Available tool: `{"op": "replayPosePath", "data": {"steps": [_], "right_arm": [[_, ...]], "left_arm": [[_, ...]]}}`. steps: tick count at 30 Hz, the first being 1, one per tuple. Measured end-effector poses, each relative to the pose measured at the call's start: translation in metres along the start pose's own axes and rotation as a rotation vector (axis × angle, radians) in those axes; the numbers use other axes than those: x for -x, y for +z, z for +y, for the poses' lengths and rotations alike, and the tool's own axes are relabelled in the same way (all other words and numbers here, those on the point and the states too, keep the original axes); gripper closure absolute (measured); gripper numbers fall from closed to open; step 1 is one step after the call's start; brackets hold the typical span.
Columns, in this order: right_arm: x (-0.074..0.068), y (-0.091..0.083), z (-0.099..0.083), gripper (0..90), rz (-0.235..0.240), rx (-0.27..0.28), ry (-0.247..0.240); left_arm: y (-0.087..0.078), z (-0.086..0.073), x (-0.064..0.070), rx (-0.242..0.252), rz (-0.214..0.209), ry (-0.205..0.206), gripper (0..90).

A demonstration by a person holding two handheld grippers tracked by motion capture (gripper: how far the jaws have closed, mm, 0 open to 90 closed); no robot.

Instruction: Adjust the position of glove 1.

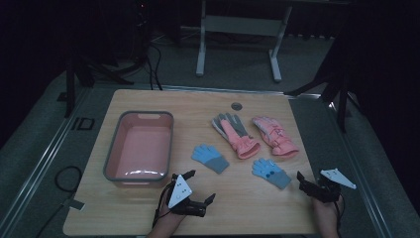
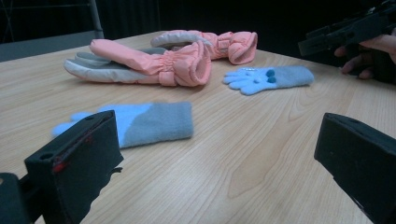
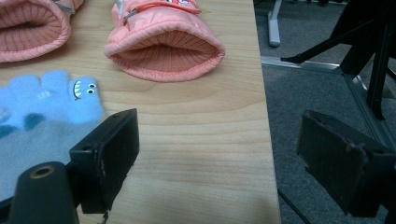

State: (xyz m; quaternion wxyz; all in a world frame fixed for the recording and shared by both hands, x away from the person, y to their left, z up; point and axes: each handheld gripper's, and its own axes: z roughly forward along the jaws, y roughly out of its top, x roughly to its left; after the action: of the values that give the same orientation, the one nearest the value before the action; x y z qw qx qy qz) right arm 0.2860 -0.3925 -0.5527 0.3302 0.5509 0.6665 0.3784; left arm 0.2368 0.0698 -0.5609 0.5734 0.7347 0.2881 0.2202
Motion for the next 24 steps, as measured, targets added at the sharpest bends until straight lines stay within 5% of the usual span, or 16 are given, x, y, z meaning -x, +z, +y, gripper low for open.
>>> {"op": "replayPosePath", "data": {"steps": [11, 18, 21, 24], "right_arm": [[-0.002, -0.012, 0.017, 13.0, 0.022, -0.02, -0.014], [-0.008, -0.024, 0.047, 13.3, 0.075, -0.034, -0.039], [-0.011, -0.023, 0.062, 13.4, 0.157, -0.082, -0.04], [-0.02, -0.025, 0.075, 13.3, 0.159, -0.079, -0.078]], "left_arm": [[0.0, 0.0, 0.001, -0.008, 0.012, 0.001, 0.4], [0.0, 0.0, 0.002, -0.003, 0.016, 0.008, 0.4], [0.0, 0.0, 0.002, -0.005, 0.018, 0.01, 0.4], [0.0, 0.0, 0.001, -0.002, 0.016, 0.003, 0.4]]}}
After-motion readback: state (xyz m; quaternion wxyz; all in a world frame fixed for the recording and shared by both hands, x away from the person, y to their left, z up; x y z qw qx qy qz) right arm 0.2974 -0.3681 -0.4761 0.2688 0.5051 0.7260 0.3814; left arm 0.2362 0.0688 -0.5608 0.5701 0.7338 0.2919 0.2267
